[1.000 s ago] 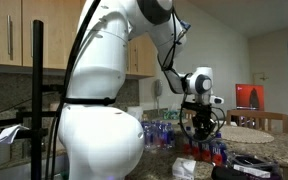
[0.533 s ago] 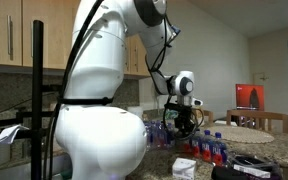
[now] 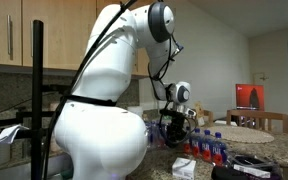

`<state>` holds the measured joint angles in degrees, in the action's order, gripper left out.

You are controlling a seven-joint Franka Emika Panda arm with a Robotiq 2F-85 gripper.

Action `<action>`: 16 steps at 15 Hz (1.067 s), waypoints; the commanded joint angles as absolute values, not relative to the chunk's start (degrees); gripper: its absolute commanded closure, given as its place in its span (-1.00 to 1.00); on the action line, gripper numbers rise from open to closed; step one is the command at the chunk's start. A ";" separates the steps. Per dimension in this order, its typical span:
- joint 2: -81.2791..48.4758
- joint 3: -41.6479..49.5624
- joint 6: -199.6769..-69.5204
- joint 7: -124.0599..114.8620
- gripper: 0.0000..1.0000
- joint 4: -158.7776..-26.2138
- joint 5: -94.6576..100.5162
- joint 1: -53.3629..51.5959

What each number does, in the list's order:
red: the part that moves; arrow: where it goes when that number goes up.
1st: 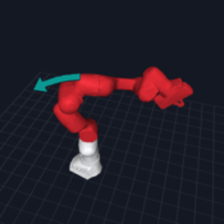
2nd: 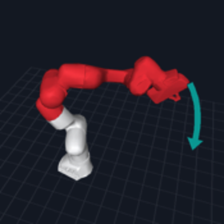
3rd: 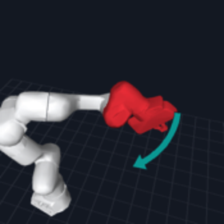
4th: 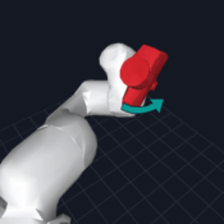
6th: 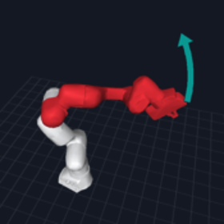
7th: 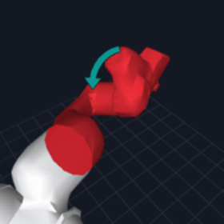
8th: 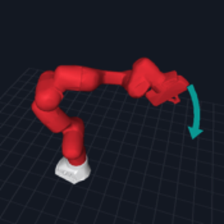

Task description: Remove the black object from the plastic

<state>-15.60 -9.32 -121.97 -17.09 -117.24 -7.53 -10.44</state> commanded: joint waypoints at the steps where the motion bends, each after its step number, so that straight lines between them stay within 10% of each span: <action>1: -21.94 -9.62 -120.63 -16.65 0.83 -111.24 -6.42 -12.54; 16: -25.75 -10.06 -120.81 -16.57 0.86 -107.48 -1.73 -19.25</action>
